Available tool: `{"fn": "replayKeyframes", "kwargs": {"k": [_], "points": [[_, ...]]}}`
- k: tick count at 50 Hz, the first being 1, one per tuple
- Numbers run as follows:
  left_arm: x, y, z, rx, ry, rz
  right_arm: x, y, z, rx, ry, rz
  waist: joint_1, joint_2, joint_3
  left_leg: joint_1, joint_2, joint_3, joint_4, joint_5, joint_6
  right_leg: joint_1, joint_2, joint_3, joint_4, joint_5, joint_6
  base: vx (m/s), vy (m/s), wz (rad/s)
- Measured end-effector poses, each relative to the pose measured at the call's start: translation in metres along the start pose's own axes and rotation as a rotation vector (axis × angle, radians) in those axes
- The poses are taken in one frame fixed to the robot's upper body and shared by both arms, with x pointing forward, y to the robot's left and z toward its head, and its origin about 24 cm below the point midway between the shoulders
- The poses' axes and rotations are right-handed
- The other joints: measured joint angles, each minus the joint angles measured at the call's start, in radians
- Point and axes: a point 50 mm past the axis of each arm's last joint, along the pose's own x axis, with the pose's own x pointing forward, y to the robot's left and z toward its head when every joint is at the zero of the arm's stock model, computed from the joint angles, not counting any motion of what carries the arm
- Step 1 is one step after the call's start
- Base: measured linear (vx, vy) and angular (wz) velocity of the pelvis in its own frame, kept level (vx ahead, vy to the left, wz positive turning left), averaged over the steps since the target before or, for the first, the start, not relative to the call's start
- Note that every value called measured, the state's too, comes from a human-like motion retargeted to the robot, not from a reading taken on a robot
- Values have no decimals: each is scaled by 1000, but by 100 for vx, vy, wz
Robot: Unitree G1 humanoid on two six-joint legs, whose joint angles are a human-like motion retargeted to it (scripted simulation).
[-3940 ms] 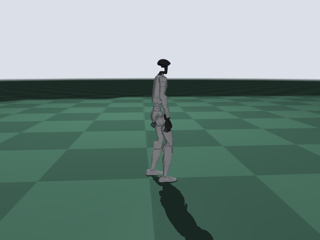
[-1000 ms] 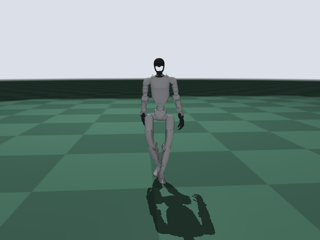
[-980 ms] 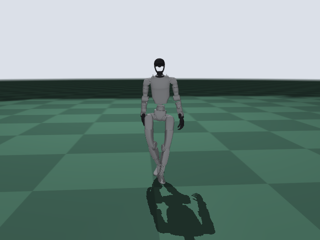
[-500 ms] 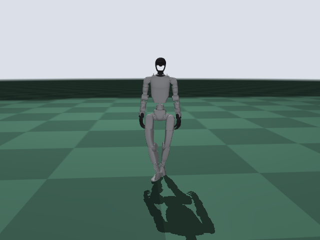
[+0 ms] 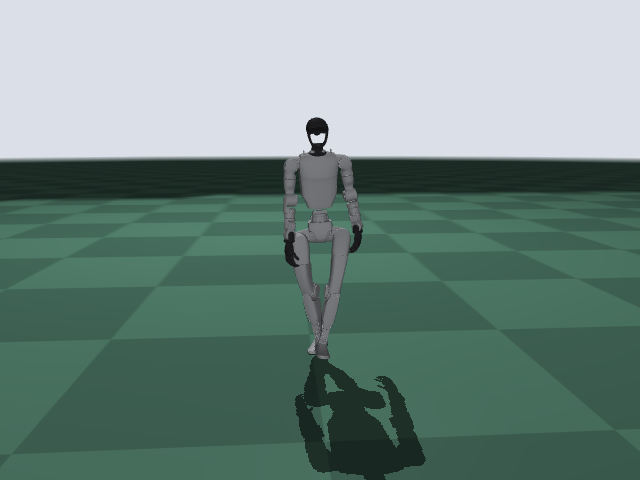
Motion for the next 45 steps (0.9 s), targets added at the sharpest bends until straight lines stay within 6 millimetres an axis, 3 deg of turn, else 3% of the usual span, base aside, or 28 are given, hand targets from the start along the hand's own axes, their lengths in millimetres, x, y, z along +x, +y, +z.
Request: {"fn": "replayKeyframes", "kwargs": {"k": [2, 3, 5, 8, 10, 13, 15, 20, 22, 24, 27, 28, 30, 32, 34, 36, 38, 41, 45], "points": [[0, -2, -7, 28, 41, -16, 0, -2, 8, -27, -39, 6, 0, 5, 1, -5, -27, -54, -73, 8, -19, 38, 7, -11, -3, -21, 26, 63, 1, 23], [1, -3, -9, 33, 56, -34, -1, -3, 9, -40, -49, 9, 4, -2, -1, -13, -47, -30, -72, 25, 39, 53, -2, -10, 1, -29, 40, 60, 2, 1], [0, -5, -8, 27, 76, -71, -1, -4, 8, -64, -49, 15, 15, -35, -14, -25, -33, 129, -4, -49, 169, 64, -42, -8, 25, -38, 73, 61, 2, -19], [-1, -2, 2, -31, 11, -53, -1, -1, -6, -77, 7, 22, 44, -41, -27, 12, -38, 41, 17, -125, 175, 71, -41, -11, 95, 11, 130, 77, 0, -59], [-2, 3, 13, -88, -76, 2, -1, 3, -18, -73, 60, 25, 55, -50, -28, 36, 23, 92, 40, -175, 177, 47, -31, 31, 179, 130, 171, 49, -20, -61], [-7, 17, 33, -149, -177, 101, -2, 7, -41, -9, 142, 24, 16, 6, -22, 80, 69, -22, 46, -213, 177, -67, -19, -1, 450, 352, 250, 55, -13, 15], [-13, 25, 50, -158, -225, 131, -4, 7, -55, 29, 194, 29, -4, 37, -23, 92, 110, -48, 54, -229, 177, -184, 7, 30, 655, 353, 308, 52, -7, 14], [-34, 57, 90, -70, -320, 201, -10, 6, -85, 105, 320, 35, -83, 59, -7, 152, 156, -41, 14, -209, 177, -427, -79, -63, 1006, -78, 109, 46, -4, 17], [-43, 71, 100, -21, -343, 259, -13, 10, -96, 141, 362, 67, -118, 50, -5, 180, 151, -33, -11, -177, 177, -506, -94, -77, 1012, -183, 63, 57, -11, 30], [-53, 83, 107, 23, -375, 319, -16, 15, -106, 161, 395, 121, -147, 38, 0, 218, 145, -22, -39, -142, 177, -564, -74, -56, 939, -230, 57, 41, -11, 24], [-63, 95, 115, 53, -431, 395, -22, 22, -120, 165, 449, 204, -176, 14, 12, 293, 139, 9, -66, -61, 177, -570, 4, 17, 730, -231, 58, 56, -15, 12], [-65, 97, 115, 50, -445, 411, -24, 24, -125, 163, 471, 226, -178, 6, 16, 317, 140, 23, -61, -25, 177, -544, 11, 24, 662, -208, 2, 59, -14, -7], [-64, 97, 113, 34, -452, 415, -28, 30, -135, 161, 516, 254, -168, -4, 15, 351, 157, 55, -20, 52, 177, -461, 57, 27, 595, -261, -54, 61, -19, -29], [-59, 94, 107, 13, -429, 385, -33, 38, -145, 163, 558, 269, -124, -18, 6, 354, 191, 107, 95, 146, 177, -334, 41, -29, 494, -297, -98, 77, -38, -53], [-55, 89, 103, 1, -407, 357, -36, 43, -149, 179, 578, 281, -84, -43, 17, 318, 209, 98, 274, 256, 177, -269, 81, 65, 435, -297, -97, 68, -39, -7], [-50, 83, 101, -24, -392, 348, -35, 44, -147, 188, 570, 286, -39, -47, 30, 228, 231, 44, 504, 328, 177, -200, 86, 60, 377, -290, -115, 57, -35, -2], [-45, 76, 96, -67, -379, 342, -31, 38, -140, 168, 546, 274, -9, -46, 37, 144, 251, 6, 708, 283, 177, -145, 101, 67, 314, -273, -123, 55, -26, -2], [-34, 66, 80, -137, -342, 331, -23, 23, -121, 103, 497, 224, 20, -38, 30, 59, 349, 18, 906, 82, 177, -71, 131, 86, 225, -252, -141, 48, -21, -27], [-19, 47, 49, -249, -278, 380, -12, 4, -81, 45, 389, 146, 53, 1, 7, -34, 426, 51, 898, 41, 177, 0, 180, 102, 124, -198, -136, 36, 23, -40]]}}
